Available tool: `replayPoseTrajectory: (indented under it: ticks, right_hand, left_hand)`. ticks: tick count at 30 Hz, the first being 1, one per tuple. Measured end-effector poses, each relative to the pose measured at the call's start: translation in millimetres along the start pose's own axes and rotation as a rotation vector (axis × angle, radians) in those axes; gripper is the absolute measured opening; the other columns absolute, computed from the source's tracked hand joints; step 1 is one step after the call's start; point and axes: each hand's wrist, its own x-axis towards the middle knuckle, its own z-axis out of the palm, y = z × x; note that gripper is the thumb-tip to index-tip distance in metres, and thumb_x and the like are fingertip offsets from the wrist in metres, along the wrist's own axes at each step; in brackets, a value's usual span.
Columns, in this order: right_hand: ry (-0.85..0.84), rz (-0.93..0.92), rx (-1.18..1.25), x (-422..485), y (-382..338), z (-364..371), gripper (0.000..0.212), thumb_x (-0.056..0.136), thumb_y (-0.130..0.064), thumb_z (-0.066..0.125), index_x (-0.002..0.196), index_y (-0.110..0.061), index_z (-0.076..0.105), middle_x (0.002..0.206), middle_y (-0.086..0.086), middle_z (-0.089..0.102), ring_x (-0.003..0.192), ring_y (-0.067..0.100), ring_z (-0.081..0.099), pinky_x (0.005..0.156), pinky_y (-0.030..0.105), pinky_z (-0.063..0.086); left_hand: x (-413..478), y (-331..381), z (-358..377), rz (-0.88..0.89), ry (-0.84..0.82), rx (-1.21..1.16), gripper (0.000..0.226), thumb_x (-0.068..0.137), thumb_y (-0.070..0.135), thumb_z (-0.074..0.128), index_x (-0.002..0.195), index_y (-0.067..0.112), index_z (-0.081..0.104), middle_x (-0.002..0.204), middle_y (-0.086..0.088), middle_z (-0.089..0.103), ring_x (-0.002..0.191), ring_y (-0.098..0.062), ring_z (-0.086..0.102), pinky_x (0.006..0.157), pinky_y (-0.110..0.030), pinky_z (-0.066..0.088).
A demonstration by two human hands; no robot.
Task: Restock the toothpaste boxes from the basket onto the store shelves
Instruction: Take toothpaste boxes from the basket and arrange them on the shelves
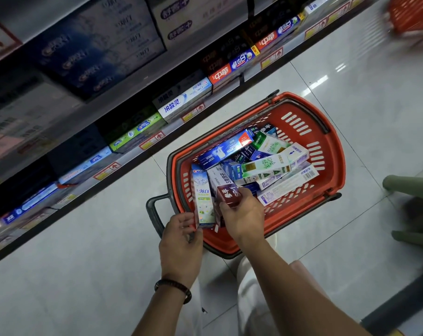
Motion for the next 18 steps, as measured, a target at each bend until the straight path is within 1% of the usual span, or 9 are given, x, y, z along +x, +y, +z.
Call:
replayPoseTrajectory:
  ticks: [1,3,5,6,10,12,14,16,18]
  right_hand:
    - [0.015,-0.004,0.021,-1,-1,-4,0.051,0.091,-0.039,0.080,0.134,-0.020,0.061,0.114,-0.001,0.075,0.109,0.020,0.070,0.094,0.033,0.057]
    - [0.038,-0.023,0.049,-4,-3,-12,0.051,0.090,-0.057,0.076,0.129,-0.026,0.064,0.107,-0.007,0.077,0.104,0.016,0.072,0.091,0.032,0.058]
    - [0.041,-0.038,0.052,-7,-4,-21,0.062,0.089,-0.073,0.068,0.129,-0.027,0.064,0.110,-0.009,0.076,0.107,0.015,0.070,0.093,0.034,0.058]
    - [0.041,-0.037,0.068,-9,-5,-26,0.066,0.088,-0.076,0.066,0.132,-0.026,0.063,0.114,-0.009,0.075,0.110,0.015,0.069,0.095,0.036,0.059]
    - [0.075,-0.062,0.115,-22,-9,-51,0.067,0.089,-0.066,0.073,0.141,-0.025,0.057,0.127,-0.003,0.070,0.119,0.020,0.063,0.100,0.042,0.057]
    - [0.096,-0.070,0.124,-30,-11,-64,0.065,0.090,-0.061,0.075,0.141,-0.027,0.055,0.131,-0.003,0.069,0.120,0.020,0.063,0.098,0.043,0.058]
    - [0.098,-0.056,0.151,-39,-13,-77,0.065,0.090,-0.061,0.073,0.142,-0.030,0.051,0.130,-0.003,0.069,0.116,0.020,0.067,0.088,0.043,0.063]
    - [0.101,-0.053,0.173,-47,-15,-92,0.061,0.092,-0.056,0.073,0.141,-0.029,0.048,0.126,-0.002,0.070,0.109,0.020,0.070,0.077,0.036,0.063]
    - [0.118,-0.064,0.171,-57,-19,-109,0.057,0.095,-0.050,0.072,0.141,-0.026,0.049,0.124,-0.003,0.070,0.107,0.018,0.069,0.075,0.027,0.058]
  left_hand:
    - [-1,1,-2,0.000,0.004,-0.006,0.034,0.091,0.010,0.079,0.115,0.029,0.065,0.110,0.017,0.069,0.094,0.014,0.063,0.072,-0.011,0.051]
    - [-1,2,-5,0.002,0.015,-0.023,0.033,0.091,0.009,0.078,0.116,0.028,0.065,0.110,0.014,0.070,0.093,0.008,0.065,0.076,-0.016,0.053]
    - [-2,5,-8,0.005,0.019,-0.035,0.032,0.092,0.007,0.076,0.117,0.025,0.066,0.111,0.012,0.071,0.095,0.003,0.066,0.078,-0.018,0.055]
    - [-3,6,-9,0.007,0.017,-0.037,0.032,0.093,0.006,0.075,0.118,0.024,0.066,0.112,0.011,0.071,0.097,0.001,0.066,0.078,-0.018,0.054]
    - [-8,19,-13,0.019,0.006,-0.028,0.031,0.094,0.006,0.074,0.119,0.023,0.065,0.113,0.012,0.069,0.097,0.003,0.065,0.076,-0.014,0.051]
    - [-12,26,-15,0.018,-0.004,-0.030,0.031,0.094,0.006,0.074,0.118,0.024,0.065,0.112,0.011,0.069,0.097,0.003,0.065,0.080,-0.019,0.054]
    - [-16,35,-18,0.023,-0.014,-0.027,0.031,0.094,0.006,0.074,0.118,0.024,0.066,0.112,0.011,0.069,0.098,0.003,0.065,0.086,-0.028,0.057]
    - [-21,46,-22,0.029,-0.028,-0.031,0.030,0.095,0.005,0.072,0.118,0.022,0.066,0.112,0.011,0.069,0.099,0.002,0.065,0.087,-0.028,0.057]
    - [-26,60,-27,0.035,-0.048,-0.027,0.028,0.096,0.005,0.071,0.119,0.020,0.066,0.111,0.012,0.068,0.098,0.002,0.065,0.079,-0.018,0.054]
